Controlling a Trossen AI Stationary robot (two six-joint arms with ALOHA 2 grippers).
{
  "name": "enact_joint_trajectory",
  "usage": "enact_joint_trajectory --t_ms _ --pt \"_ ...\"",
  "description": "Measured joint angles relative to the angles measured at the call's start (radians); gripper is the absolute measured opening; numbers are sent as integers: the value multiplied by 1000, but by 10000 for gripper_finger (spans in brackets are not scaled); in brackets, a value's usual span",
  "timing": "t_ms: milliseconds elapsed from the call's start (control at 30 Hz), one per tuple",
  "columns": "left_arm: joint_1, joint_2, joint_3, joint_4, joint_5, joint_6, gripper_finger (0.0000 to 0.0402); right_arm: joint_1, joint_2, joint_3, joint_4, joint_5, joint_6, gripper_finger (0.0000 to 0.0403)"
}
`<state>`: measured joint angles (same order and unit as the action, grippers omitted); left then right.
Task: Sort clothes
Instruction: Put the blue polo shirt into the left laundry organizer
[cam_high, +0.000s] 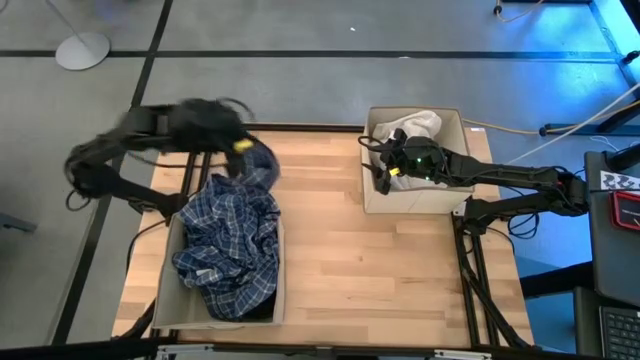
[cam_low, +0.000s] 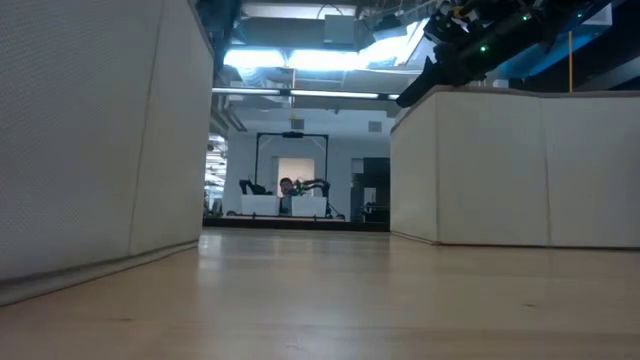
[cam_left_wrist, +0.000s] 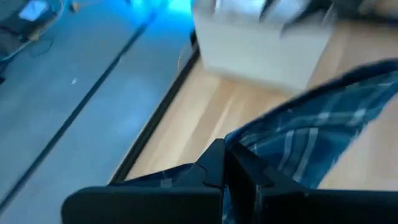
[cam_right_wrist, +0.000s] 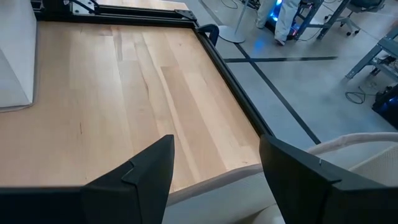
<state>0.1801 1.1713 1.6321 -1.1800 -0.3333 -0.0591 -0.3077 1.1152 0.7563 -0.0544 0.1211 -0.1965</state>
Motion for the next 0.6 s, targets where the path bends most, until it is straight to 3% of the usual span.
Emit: enact_joint_trajectory --t_ms 133,433,600 --pt "-26 -84 106 5 73 -90 4 0 0 0 0 0 8 238" --pt "-120 -166 235 70 421 -277 4 0 0 0 0 2 20 238" --pt "-200 -151 194 -16 442 -374 2 0 0 0 0 2 36 238"
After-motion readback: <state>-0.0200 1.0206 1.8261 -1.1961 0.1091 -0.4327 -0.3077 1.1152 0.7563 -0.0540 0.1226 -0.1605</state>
